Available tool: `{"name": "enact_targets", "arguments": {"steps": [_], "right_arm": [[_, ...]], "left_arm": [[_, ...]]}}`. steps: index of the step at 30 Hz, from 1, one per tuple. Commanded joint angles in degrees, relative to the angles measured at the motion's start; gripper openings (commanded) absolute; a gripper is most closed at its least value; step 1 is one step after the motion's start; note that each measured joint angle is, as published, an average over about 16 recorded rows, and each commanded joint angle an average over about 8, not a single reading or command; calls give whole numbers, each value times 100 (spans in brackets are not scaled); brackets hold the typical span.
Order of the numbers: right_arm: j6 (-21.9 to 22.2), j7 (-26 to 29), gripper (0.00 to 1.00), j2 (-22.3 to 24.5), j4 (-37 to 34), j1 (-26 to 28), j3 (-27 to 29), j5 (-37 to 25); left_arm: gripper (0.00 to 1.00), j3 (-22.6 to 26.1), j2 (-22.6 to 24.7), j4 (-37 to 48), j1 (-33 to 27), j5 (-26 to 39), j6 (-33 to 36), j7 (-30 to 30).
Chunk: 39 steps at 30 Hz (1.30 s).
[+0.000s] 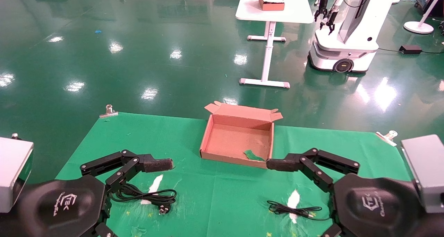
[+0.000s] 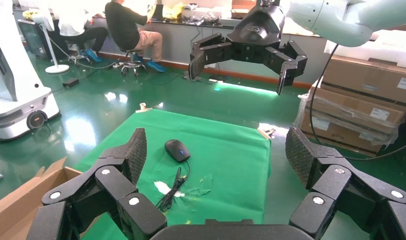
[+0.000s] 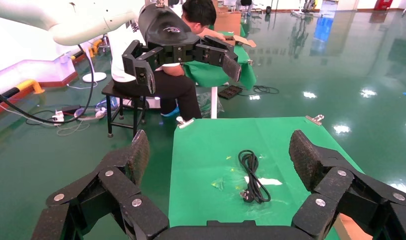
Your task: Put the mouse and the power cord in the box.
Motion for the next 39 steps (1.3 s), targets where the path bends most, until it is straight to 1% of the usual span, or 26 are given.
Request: {"name": "enact_targets", "arguments": {"steps": [1,22,26,29,32,36,39], "right_arm": [[0,0,100,0,0,0,0,0],[-2,2,100,1,3,-2,1,1],[-17,-19,100,13,-22,0,-15,-42],[-77,-79,100,36,-102,21,-53,-150],[-194,-217,100,63,-297,73,-123,-342],[-382,-562,100,77,-753,194,-291,-710],[-464,-965,100,65,-1222,382,-509,-1130]], "left_arm": [[100,0,0,0,0,0,0,0],[100,-7,-6,-5,4,-5,5,1],[100,15,0,28,-37,84,1,56],[100,83,14,122,-108,268,43,134],[100,218,51,307,-236,580,152,269],[100,523,162,691,-556,1209,340,544],[100,860,309,1066,-955,1855,437,848]]}}
